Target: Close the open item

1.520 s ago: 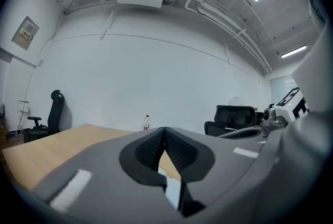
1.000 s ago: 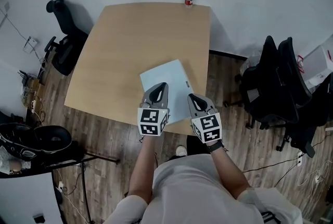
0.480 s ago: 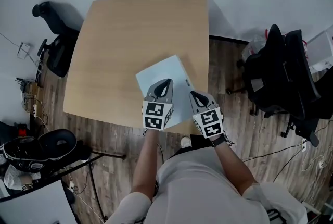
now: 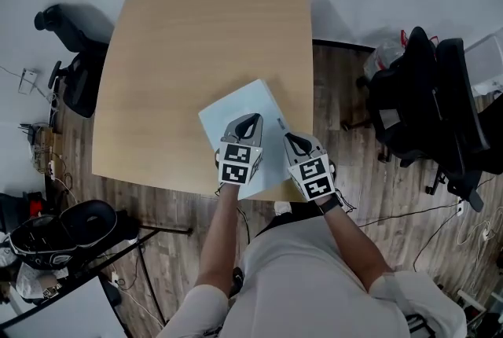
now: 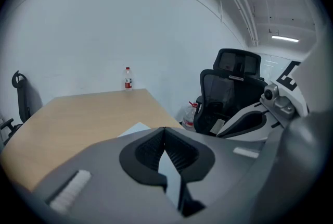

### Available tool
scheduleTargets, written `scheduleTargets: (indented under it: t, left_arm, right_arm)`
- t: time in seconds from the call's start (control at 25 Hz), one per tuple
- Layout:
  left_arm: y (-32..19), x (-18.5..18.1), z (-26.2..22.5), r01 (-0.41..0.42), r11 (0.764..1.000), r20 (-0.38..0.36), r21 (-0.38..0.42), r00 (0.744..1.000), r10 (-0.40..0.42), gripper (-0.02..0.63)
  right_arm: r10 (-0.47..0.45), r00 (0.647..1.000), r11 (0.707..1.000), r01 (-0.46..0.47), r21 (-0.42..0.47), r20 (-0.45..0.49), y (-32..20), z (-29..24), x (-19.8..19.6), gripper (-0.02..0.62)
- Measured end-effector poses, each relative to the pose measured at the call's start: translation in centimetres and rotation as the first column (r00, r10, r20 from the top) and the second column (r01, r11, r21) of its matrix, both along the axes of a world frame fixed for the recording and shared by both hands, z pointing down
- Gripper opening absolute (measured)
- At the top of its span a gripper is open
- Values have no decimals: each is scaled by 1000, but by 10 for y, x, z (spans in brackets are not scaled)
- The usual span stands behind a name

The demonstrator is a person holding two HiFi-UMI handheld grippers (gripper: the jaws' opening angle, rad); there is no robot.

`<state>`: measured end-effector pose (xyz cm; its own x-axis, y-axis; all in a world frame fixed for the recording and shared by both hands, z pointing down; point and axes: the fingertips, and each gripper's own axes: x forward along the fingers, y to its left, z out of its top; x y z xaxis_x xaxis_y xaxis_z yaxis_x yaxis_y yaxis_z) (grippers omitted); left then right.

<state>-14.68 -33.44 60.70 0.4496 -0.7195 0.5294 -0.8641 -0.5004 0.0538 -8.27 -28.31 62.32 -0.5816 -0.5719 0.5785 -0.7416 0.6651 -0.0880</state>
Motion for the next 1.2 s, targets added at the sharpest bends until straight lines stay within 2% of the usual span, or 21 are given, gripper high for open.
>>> scheduleTargets:
  t: [0.28,0.8,1.0,1.2]
  left_arm:
    - [-7,7,28,-35,998,75,-44,996,39,9]
    - [-16,14,65,-28,991,78,-131,996,38,9]
    - [-12,16,64,-10,991,52,-131,999,17,9]
    - [-16,15,73,-7,989,43,-146,999,13,9]
  right_arm:
    - [-12,1000,999,11,-48,-12,-2,19,-1,15]
    - [-33,999,996,31,-89,-20,-7,42,-1,15]
    - [-15,1000,995,15,-104,4,-1,45,0,15]
    - [-14,1000,993,13,-117,-14,-4,59,0,15]
